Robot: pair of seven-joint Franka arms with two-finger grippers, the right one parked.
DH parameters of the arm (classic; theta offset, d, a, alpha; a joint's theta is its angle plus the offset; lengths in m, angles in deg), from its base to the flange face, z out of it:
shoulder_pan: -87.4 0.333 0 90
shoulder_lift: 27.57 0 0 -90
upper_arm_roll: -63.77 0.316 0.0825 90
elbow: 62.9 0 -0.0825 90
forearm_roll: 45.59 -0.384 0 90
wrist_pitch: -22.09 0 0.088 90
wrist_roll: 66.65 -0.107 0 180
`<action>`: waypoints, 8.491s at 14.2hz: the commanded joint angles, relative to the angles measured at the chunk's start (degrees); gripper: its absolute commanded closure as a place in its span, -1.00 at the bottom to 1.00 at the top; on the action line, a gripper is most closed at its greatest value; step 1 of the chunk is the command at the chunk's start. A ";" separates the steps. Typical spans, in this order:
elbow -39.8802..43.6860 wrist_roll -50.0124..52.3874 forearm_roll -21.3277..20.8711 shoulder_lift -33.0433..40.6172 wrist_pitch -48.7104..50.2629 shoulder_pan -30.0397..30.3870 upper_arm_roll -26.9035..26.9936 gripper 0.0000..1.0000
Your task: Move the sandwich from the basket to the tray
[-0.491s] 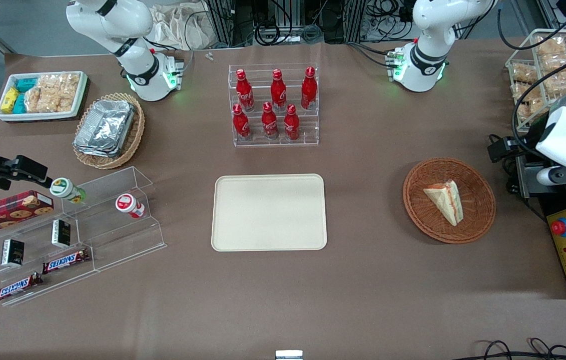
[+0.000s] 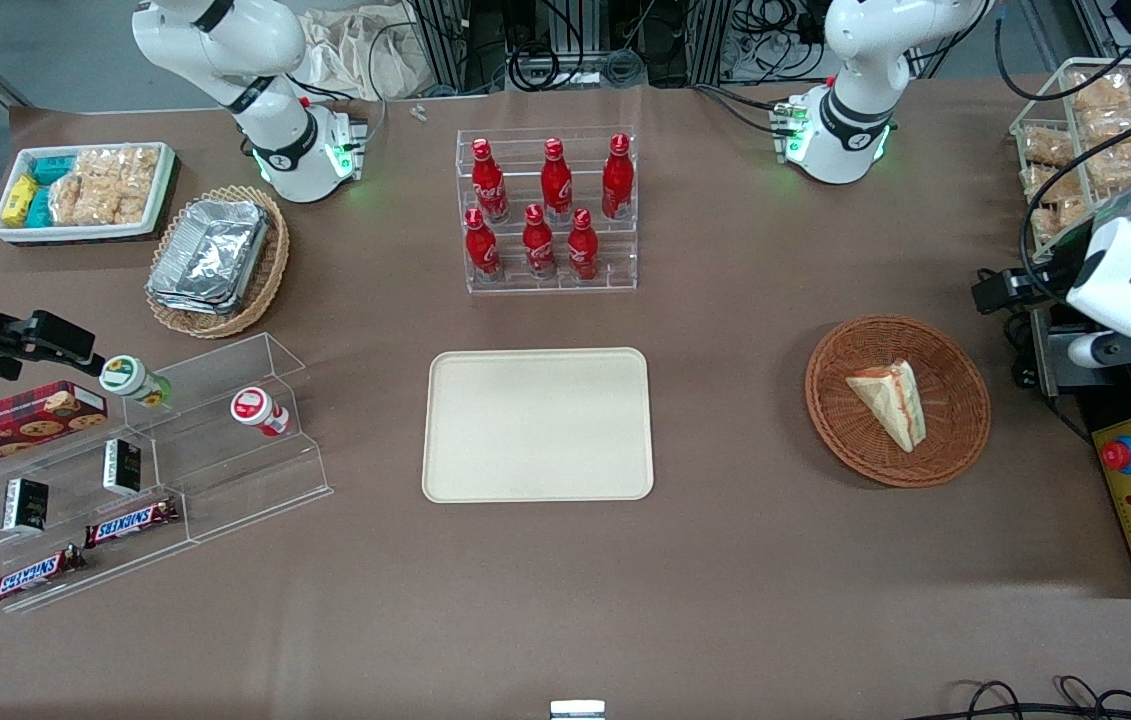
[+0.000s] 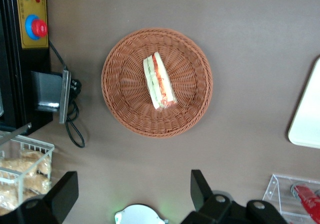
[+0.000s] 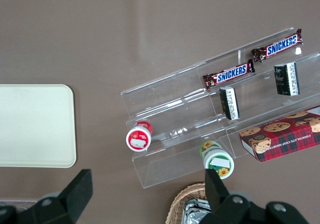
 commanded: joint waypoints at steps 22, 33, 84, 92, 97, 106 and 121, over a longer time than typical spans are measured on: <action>-47.21 24.06 0.94 -3.40 -60.83 1.52 4.97 -0.98; -50.30 23.54 -0.29 -3.67 -66.74 1.35 4.97 1.00; 1.03 39.62 -24.47 -42.52 -45.56 -28.45 -10.94 -1.00; 1.91 39.18 -23.76 -35.68 -40.84 -23.27 -11.64 -1.00; -1.51 35.51 -15.43 -24.71 -33.00 -13.71 -14.70 -1.00; -5.74 30.85 -6.36 -9.22 -20.87 -5.51 -16.13 -1.00; 1.10 -11.09 4.63 -2.70 -8.91 -22.82 27.82 -1.00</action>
